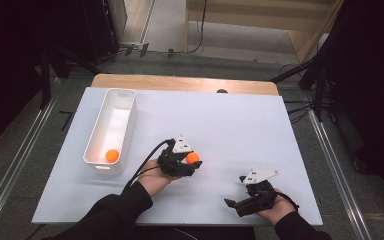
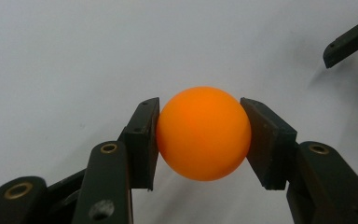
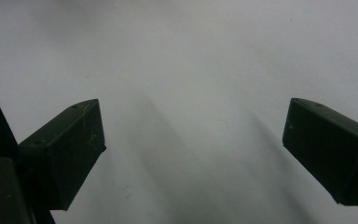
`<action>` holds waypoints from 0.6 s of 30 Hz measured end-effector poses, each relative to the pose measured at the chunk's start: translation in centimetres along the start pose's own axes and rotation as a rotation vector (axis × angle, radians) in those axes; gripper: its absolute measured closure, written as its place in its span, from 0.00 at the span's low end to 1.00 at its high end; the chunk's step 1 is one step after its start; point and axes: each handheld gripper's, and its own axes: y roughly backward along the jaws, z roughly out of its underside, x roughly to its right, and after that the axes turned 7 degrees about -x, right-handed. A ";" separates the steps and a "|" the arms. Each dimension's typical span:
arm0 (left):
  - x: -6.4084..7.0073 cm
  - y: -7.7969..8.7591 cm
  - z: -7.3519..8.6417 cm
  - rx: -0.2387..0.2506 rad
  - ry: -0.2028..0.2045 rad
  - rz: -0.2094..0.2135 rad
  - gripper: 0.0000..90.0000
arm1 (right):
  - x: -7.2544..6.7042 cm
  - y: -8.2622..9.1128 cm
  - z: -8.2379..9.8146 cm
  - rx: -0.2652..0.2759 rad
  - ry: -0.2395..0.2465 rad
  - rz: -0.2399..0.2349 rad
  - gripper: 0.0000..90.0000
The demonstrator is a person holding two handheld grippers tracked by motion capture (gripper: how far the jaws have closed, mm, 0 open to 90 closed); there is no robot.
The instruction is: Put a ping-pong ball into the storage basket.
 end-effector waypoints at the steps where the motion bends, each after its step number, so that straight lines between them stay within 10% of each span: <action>1: 0.0 0.1 0.0 0.003 0.003 0.000 0.56 | 0.0 0.0 0.0 0.000 0.000 0.000 0.05; 18: -0.6 1.8 -0.5 0.018 0.014 0.017 0.56 | 0.0 -0.1 0.0 0.000 0.003 0.000 0.05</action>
